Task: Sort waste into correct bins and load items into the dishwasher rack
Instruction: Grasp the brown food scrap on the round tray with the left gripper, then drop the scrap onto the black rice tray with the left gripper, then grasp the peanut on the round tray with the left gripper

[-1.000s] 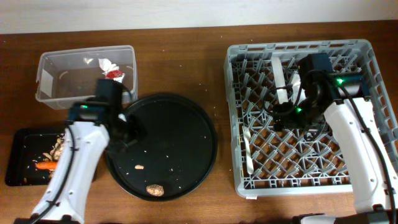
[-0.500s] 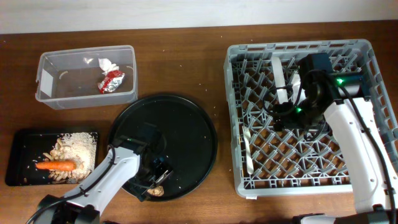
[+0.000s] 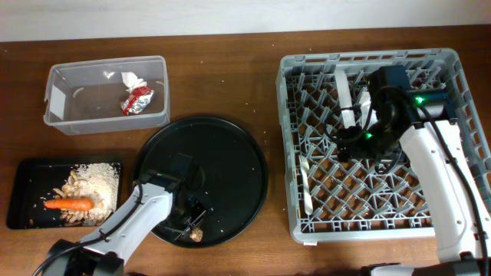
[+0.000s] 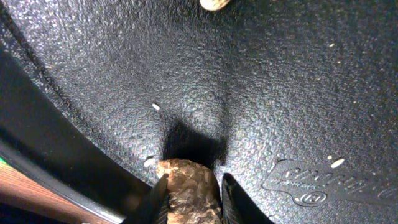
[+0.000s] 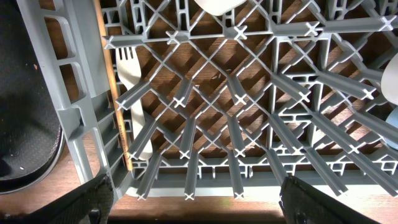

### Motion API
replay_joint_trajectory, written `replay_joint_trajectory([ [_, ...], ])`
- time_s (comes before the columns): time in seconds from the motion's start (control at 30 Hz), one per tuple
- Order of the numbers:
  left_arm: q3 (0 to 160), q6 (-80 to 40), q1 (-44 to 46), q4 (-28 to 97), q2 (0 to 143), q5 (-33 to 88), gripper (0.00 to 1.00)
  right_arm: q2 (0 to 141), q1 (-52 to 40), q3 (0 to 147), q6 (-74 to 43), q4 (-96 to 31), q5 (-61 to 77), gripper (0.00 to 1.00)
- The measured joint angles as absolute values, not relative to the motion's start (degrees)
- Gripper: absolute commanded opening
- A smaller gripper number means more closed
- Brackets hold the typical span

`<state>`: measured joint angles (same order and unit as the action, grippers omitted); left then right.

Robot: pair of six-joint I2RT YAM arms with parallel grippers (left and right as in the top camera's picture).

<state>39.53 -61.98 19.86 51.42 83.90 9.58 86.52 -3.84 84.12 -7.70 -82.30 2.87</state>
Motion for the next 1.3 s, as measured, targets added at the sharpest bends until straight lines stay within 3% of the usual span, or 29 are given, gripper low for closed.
replay_joint_trajectory([
  [0.2, 50.1, -54.4, 11.7, 56.4, 83.6, 3.0, 0.14, 86.5, -3.8, 84.1, -7.7, -82.3, 2.9, 0.89],
  [0.3, 60.7, -47.5, -1.1, 57.9, 83.4, -1.1, 0.16, 86.5, -3.8, 84.1, -7.7, -82.3, 2.9, 0.89],
  [0.5, 62.2, -44.9, -29.9, 54.9, 84.0, -6.5, 0.18, 86.5, -3.8, 84.1, -7.7, -82.3, 2.9, 0.89],
  [0.63, 62.3, -44.8, -37.0, 49.7, 89.1, -7.4, 0.18, 86.5, -3.8, 84.1, -7.7, -82.3, 2.9, 0.89],
  [0.73, 62.3, -44.7, -38.0, 45.7, 94.4, -7.4, 0.24, 86.5, -3.8, 84.1, -7.7, -82.3, 2.9, 0.89],
  [0.77, 62.3, -44.6, -38.0, 45.1, 95.5, -7.4, 0.31, 86.5, -3.8, 84.1, -7.7, -82.3, 2.9, 0.89],
  [0.8, 62.3, -44.4, -38.0, 44.2, 95.8, -7.5, 0.53, 86.5, -3.8, 84.1, -7.7, -82.3, 2.9, 0.89],
  [0.83, 62.3, -44.1, -38.0, 42.8, 95.8, -7.6, 0.66, 86.5, -3.8, 84.1, -7.7, -82.3, 2.9, 0.89],
  [0.9, 62.3, -43.8, -38.0, 42.7, 95.8, -7.5, 0.8, 86.5, -3.8, 84.1, -7.7, -82.3, 2.9, 0.9],
  [1.1, 68.6, -38.1, -35.9, 49.9, 94.8, 0.7, 0.84, 86.5, -3.8, 84.1, -7.7, -82.2, 2.9, 0.9],
  [1.2, 70.7, -34.0, -25.2, 54.1, 87.6, 3.1, 0.87, 86.5, -3.8, 84.1, -7.7, -82.1, 2.9, 0.9],
  [1.23, 70.9, -32.5, -19.4, 55.9, 86.0, 3.4, 0.92, 86.5, -3.8, 84.1, -7.7, -82.1, 2.9, 0.9],
  [1.3, 71.0, -29.4, -7.8, 59.8, 85.5, 4.1, 0.92, 86.5, -3.8, 84.1, -7.7, -82.1, 2.9, 0.9],
])
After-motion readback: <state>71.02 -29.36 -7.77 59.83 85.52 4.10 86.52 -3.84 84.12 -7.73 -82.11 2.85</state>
